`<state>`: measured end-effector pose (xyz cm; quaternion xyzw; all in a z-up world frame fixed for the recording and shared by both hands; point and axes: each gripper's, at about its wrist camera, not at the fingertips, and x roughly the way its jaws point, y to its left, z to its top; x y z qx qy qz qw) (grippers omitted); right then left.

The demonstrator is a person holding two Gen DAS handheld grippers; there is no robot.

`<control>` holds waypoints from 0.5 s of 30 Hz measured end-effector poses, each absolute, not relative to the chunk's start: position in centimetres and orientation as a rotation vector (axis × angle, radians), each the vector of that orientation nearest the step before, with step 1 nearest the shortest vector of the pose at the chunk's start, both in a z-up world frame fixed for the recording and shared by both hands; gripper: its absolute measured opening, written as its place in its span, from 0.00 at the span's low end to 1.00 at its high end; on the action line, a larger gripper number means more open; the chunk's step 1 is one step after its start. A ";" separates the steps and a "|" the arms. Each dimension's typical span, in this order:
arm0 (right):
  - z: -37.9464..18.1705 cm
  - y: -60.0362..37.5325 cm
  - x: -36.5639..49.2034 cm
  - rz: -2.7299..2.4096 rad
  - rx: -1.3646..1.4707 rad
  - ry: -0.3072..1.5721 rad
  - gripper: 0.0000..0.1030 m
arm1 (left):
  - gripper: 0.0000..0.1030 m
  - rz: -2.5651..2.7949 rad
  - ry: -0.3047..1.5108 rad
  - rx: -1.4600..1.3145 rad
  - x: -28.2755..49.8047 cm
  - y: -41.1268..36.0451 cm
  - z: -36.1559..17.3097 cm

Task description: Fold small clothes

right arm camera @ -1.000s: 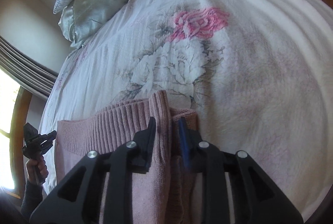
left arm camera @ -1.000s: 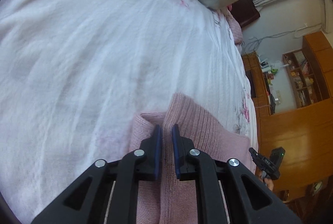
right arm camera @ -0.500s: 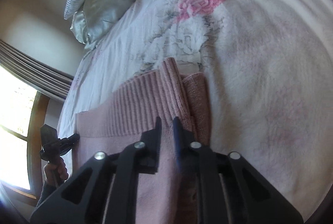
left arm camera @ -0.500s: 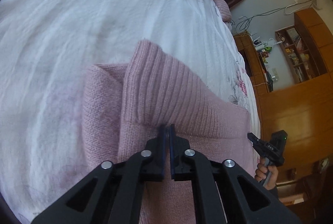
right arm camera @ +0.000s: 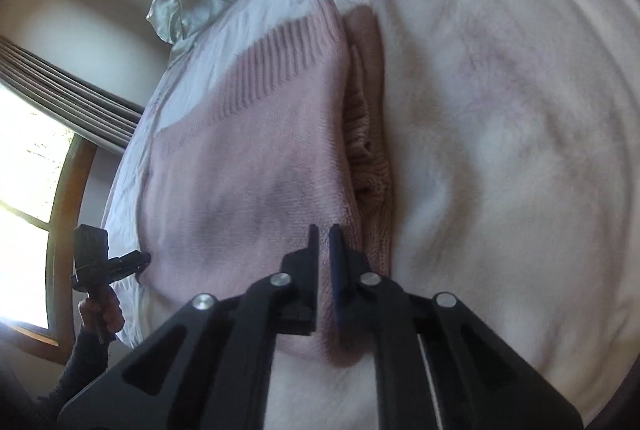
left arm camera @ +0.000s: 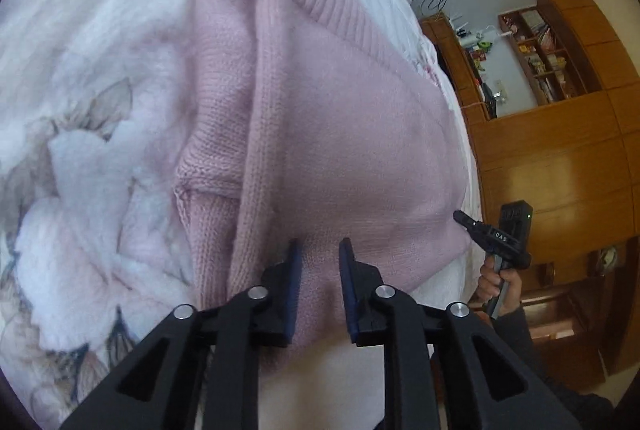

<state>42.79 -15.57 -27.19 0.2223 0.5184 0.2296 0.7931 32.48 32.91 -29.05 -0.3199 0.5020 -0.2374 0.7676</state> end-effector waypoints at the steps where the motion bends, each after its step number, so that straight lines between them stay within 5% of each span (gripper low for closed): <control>1: -25.6 -14.7 41.8 0.544 0.473 1.083 0.12 | 0.28 -0.565 1.053 -0.693 31.7 31.9 -27.6; 4: -23.7 -10.1 39.3 0.684 0.505 1.054 0.12 | 0.41 -0.728 0.992 -0.718 31.1 27.1 -25.8; 10: -29.4 -0.7 39.5 0.747 0.508 1.176 0.12 | 0.41 -0.691 1.106 -0.730 33.5 21.7 -32.1; 13: -31.6 -2.8 40.4 0.705 0.569 1.208 0.00 | 0.23 -0.621 1.095 -0.807 32.8 25.1 -33.7; 15: -30.8 -5.8 40.2 0.680 0.570 1.182 0.00 | 0.31 -0.599 1.073 -0.835 31.7 28.4 -33.2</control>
